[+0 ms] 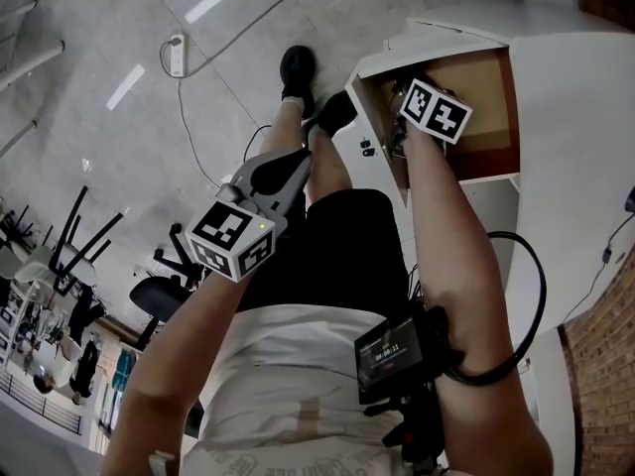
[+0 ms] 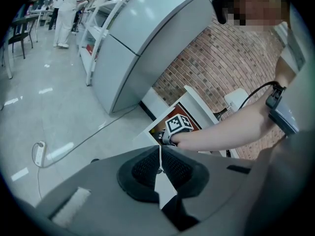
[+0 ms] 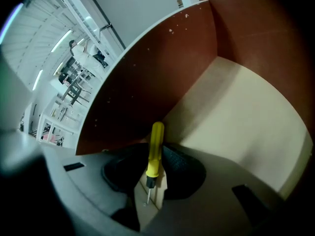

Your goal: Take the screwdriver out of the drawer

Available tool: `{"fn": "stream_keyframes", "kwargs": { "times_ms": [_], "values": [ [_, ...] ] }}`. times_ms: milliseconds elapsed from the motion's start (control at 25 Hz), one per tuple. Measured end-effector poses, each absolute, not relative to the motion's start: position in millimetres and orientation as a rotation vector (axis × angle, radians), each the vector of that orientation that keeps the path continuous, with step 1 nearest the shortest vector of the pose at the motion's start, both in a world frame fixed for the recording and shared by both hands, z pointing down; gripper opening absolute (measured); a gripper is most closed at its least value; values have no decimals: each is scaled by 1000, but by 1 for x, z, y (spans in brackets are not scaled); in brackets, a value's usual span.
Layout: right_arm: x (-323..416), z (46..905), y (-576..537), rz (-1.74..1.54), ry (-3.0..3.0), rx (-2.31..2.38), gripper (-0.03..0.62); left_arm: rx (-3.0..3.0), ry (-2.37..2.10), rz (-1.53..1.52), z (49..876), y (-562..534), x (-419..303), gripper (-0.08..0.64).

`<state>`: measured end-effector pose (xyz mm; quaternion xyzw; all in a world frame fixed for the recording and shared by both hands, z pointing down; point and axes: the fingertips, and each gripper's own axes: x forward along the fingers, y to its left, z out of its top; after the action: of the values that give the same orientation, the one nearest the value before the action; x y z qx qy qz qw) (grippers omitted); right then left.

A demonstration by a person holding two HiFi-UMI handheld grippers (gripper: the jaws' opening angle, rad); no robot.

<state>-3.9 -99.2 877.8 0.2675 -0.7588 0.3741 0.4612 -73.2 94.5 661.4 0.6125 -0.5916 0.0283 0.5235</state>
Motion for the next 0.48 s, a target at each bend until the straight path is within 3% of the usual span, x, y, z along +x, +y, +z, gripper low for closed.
{"fn": "stream_keyframes", "kwargs": {
  "times_ms": [480],
  "values": [
    [2,873,-97,951,-1874,634,67,1485,-1396,80,662,90,-75,14]
  ]
}}
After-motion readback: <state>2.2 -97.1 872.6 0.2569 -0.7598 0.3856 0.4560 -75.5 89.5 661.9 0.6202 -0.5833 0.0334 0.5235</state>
